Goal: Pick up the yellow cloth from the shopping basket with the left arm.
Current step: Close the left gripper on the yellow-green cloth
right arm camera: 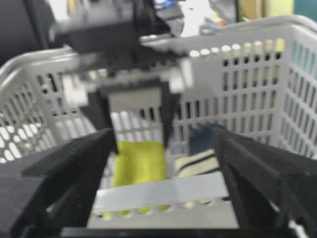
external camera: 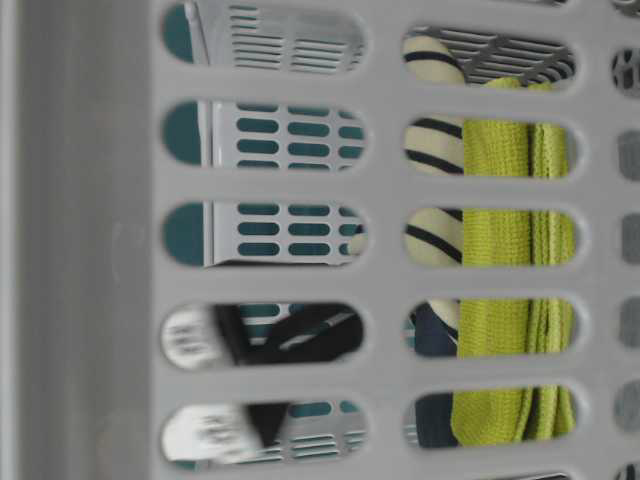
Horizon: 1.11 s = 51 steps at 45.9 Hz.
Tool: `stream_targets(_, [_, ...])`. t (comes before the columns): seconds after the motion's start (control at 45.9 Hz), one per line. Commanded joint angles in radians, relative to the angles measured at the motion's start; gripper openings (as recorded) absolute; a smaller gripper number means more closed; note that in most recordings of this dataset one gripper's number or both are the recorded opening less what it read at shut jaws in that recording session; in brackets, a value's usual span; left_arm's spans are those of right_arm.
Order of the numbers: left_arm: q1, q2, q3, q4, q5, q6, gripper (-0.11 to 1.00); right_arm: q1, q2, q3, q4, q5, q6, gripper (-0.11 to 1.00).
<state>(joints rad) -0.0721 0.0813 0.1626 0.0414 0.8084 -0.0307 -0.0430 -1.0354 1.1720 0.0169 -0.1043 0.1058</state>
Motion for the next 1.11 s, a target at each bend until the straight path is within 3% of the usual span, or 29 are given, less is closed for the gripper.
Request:
stream_targets(0.0, [-0.012, 0.023, -0.025, 0.003, -0.008, 0.006, 0.86, -0.002, 0.005, -0.025, 0.005, -0.006, 0.002, 0.77])
stream_targets(0.414, [-0.029, 0.101, -0.018, 0.003, -0.021, 0.005, 0.88, -0.002, 0.003, -0.021, 0.005, -0.002, 0.002, 0.77])
stream_targets(0.653, [-0.034, 0.112, 0.017, 0.003, -0.018, -0.008, 0.84, -0.002, 0.003, -0.020, 0.005, -0.002, 0.003, 0.77])
stream_targets(0.762, [-0.040, 0.107, 0.021, 0.003, -0.018, -0.008, 0.67, -0.002, 0.003, -0.018, 0.005, -0.002, 0.003, 0.77])
stream_targets(0.958, [-0.040, 0.107, 0.014, 0.003, -0.015, -0.006, 0.20, -0.002, 0.003, -0.015, 0.005, 0.012, 0.003, 0.77])
stream_targets(1.088, [-0.041, 0.089, -0.006, 0.003, -0.011, 0.002, 0.18, -0.002, 0.003, -0.015, 0.005, 0.014, 0.003, 0.77])
